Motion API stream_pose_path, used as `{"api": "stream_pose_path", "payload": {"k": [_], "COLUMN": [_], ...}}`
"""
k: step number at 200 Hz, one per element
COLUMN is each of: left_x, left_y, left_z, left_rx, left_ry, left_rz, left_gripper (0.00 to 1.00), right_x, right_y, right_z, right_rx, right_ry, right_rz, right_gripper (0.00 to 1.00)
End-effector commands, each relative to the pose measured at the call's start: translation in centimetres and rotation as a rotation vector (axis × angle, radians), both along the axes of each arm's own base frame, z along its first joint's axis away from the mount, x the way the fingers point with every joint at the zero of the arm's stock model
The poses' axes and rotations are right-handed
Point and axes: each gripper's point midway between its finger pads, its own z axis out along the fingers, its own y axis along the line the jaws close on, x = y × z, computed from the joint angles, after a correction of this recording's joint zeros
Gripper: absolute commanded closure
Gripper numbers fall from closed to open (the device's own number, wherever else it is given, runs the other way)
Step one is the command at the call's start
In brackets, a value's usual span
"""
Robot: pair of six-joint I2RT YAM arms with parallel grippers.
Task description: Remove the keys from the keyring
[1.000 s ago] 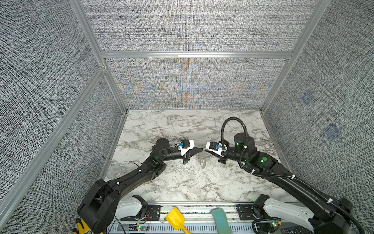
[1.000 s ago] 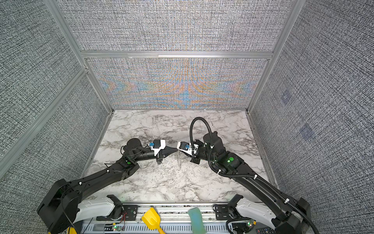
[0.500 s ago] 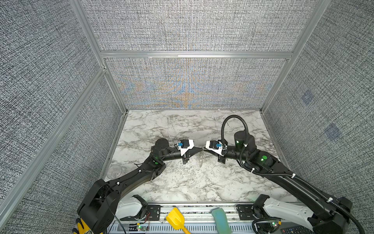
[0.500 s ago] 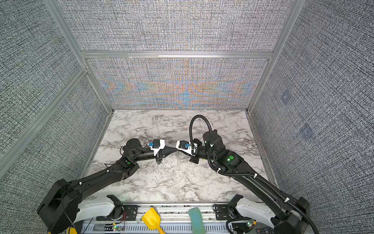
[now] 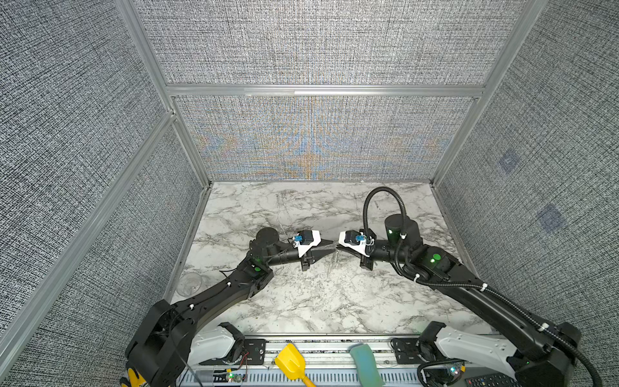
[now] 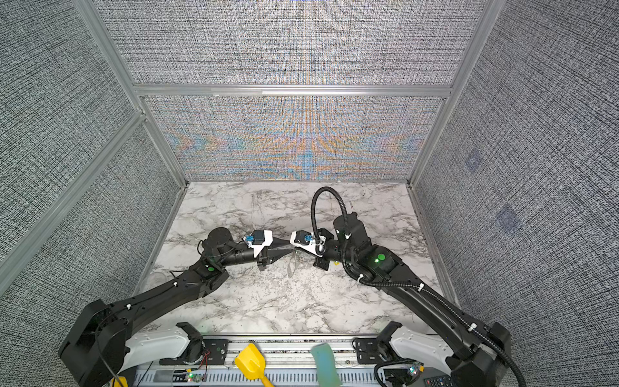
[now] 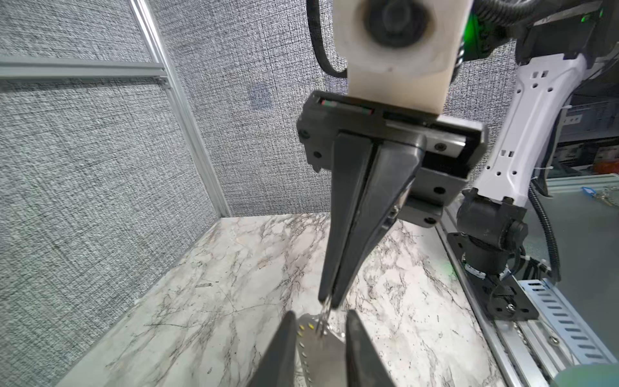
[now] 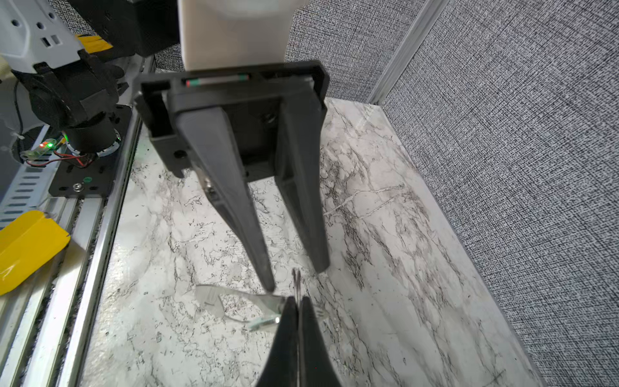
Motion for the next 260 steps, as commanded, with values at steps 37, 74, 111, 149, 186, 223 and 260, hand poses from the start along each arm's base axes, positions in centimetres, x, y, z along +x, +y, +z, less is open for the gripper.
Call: {"api": "stream_pose_path", "payload": {"k": [37,74,111,149,186,223,260], "left_x": [1.9,1.6,1.1,0.9,1.2,1.3,1.1], "left_y": [1.2,0.8,0.1,-0.7,-1.3,-1.6,-1.9], "left_z": [-1.7,-1.9,-2.3,-2.6,-2.9,-3.3,-2.9], "left_rx": [0.253,0.299,0.327,0.343,0.359,0.369,0.333], "left_ry": [-0.17,-0.215,-0.241,-0.254,-0.251,-0.24,-0.21], "left_rz": [0.115,0.093,0.067,0.058,0.058,0.052,0.041], "left_gripper": [0.69,0.72,0.73,0.73,0.78,0.89,1.0], "right_x": [0.3,0.5,0.7,0.7,0.7,0.7,1.4], "right_y": [-0.5,-0.3,-0.2,-0.1,0.0,0.2,-0.1], "right_z": [-1.8,-2.0,-2.3,-2.3,-2.3,-2.2,-2.0], "right_rx": [-0.134,-0.168,-0.199,-0.202,-0.2,-0.194,-0.188], "right_ry": [0.112,0.157,0.197,0.211,0.221,0.216,0.173], "right_rz": [-0.017,-0.019,-0.028,-0.025,-0.02,-0.016,-0.048], "right_gripper": [1.0,1.0,1.0,1.0,1.0,1.0,0.96]}}
